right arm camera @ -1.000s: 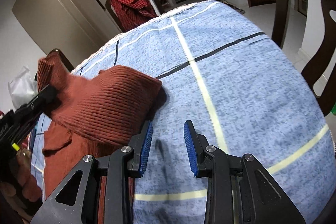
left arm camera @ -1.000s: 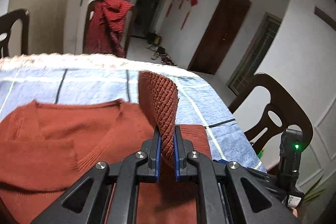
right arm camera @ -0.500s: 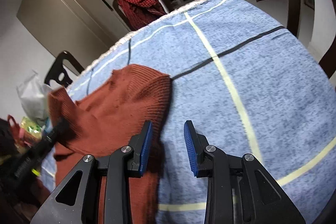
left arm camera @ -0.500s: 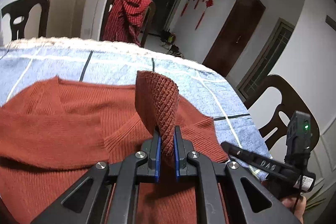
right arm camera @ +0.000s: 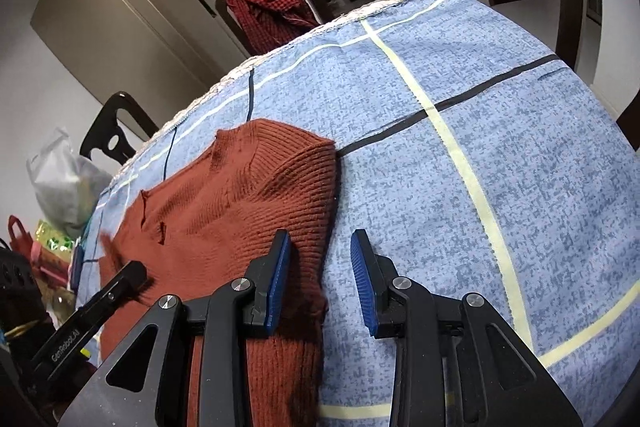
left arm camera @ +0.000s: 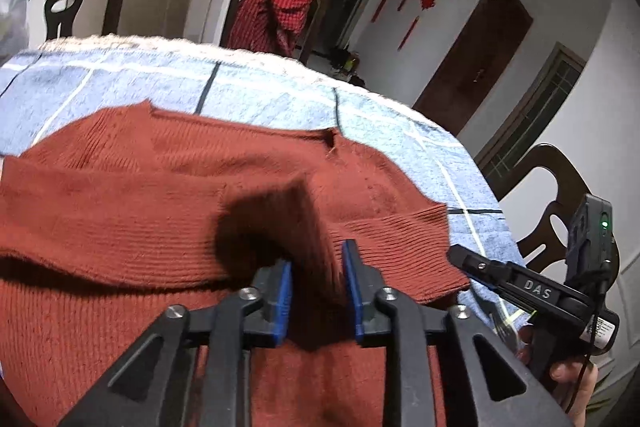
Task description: Fold small clothes
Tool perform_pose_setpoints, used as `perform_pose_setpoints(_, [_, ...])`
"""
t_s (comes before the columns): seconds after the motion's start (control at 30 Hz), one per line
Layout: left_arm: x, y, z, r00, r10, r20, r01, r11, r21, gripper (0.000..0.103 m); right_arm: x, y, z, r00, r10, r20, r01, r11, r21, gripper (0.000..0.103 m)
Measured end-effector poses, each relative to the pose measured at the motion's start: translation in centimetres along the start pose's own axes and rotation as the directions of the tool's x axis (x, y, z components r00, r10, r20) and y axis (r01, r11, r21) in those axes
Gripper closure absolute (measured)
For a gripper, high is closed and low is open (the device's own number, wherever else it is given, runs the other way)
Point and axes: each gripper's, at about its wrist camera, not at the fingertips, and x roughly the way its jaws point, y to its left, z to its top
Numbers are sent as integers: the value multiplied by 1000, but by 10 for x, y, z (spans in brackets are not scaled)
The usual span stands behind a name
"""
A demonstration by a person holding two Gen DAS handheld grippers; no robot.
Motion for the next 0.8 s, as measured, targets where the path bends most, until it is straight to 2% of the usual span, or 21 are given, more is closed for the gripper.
perform_pose_setpoints(0.17, [-8,18,-2,1000,0,0,0,999,-47,62,-2,9,-3,1000,-22,5,22,999,-37,71])
perform_pose_setpoints(0.4, [-25,38,0,999,32,17,-31,998,-61,61,-5,27,-11,997,-66,31,69,993,-94,71])
perform_pose_setpoints(0.57, [-41,50,7,999,25,44,-22,996,-81,61,-7,49,-17,994,-91,53,98,981,-165,71])
perform_pose_setpoints(0.73, [-56,64,16,997,47,65,-42,996,-78,51,-7,78,-22,993,-96,70,110,965,-238,71])
perform_pose_setpoints(0.8, [-58,71,18,997,51,58,-47,996,-73,51,-7,88,-24,986,-138,94,158,950,-268,71])
